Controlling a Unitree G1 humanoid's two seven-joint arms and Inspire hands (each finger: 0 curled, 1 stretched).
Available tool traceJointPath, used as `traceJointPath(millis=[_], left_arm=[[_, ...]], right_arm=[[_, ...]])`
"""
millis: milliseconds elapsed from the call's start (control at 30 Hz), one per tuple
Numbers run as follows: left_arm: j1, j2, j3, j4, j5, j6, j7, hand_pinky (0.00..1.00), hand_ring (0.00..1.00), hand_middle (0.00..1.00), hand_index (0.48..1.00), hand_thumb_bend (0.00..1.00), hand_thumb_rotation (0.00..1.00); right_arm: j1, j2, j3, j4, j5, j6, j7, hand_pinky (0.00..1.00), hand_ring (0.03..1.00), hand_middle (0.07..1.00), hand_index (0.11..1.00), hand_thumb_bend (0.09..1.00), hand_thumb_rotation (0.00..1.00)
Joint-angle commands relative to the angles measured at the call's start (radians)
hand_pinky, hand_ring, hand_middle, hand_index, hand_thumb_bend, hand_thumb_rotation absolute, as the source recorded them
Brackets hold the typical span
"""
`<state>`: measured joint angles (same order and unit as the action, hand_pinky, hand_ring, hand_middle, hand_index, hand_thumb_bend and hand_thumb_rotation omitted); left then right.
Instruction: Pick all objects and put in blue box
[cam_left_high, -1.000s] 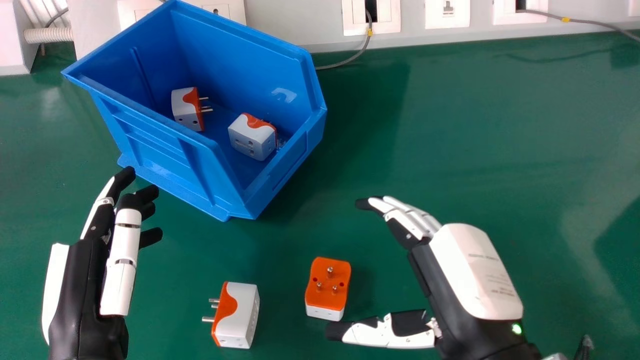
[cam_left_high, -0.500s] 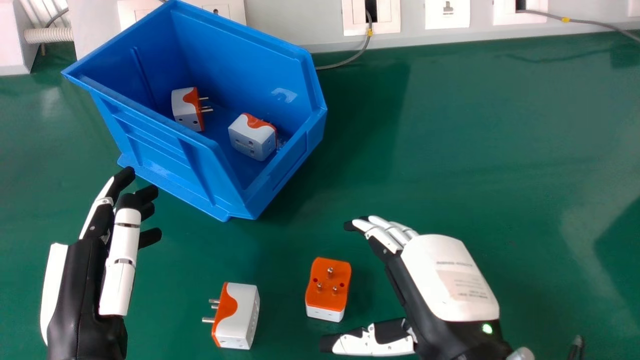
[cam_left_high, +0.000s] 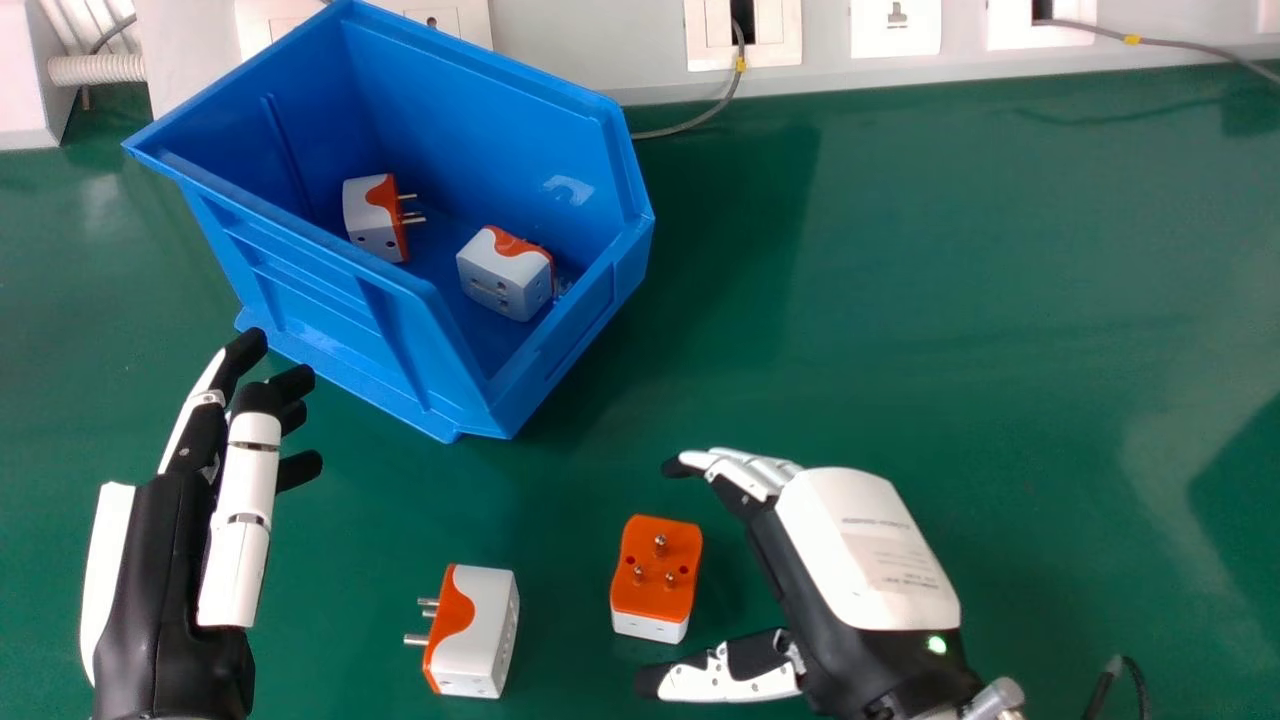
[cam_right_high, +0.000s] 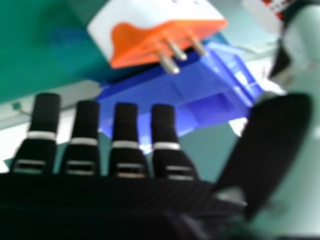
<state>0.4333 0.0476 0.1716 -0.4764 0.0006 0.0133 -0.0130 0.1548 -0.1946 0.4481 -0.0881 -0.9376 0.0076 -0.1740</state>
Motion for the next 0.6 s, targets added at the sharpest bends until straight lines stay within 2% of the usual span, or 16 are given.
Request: traceJointPath(millis=[0, 233, 567], left_arm=[[-0.006, 0.003, 0.005, -0.022, -0.005, -0.001, 0.003, 0.79, 0.87, 0.86, 0.909, 0.29, 0.94], [-0.011, 0.003, 0.002, -0.025, 0.0, 0.002, 0.004, 0.79, 0.87, 0.86, 0.91, 0.29, 0.94], [-0.028, -0.001, -0.005, -0.04, 0.005, 0.031, 0.012, 0.79, 0.87, 0.86, 0.911, 0.29, 0.94]], right_arm=[[-0.034, 0.007, 0.009, 0.017, -0.007, -0.001, -0.024, 0.69, 0.791, 0.798, 0.76, 0.712, 0.23], [-0.084, -0.001, 0.027, 0.072, -0.032, 0.02, -0.031, 0.69, 0.776, 0.782, 0.744, 0.721, 0.18], [-0.145, 0.001, 0.043, 0.138, -0.028, 0.058, -0.021, 0.67, 0.759, 0.767, 0.72, 0.733, 0.13]])
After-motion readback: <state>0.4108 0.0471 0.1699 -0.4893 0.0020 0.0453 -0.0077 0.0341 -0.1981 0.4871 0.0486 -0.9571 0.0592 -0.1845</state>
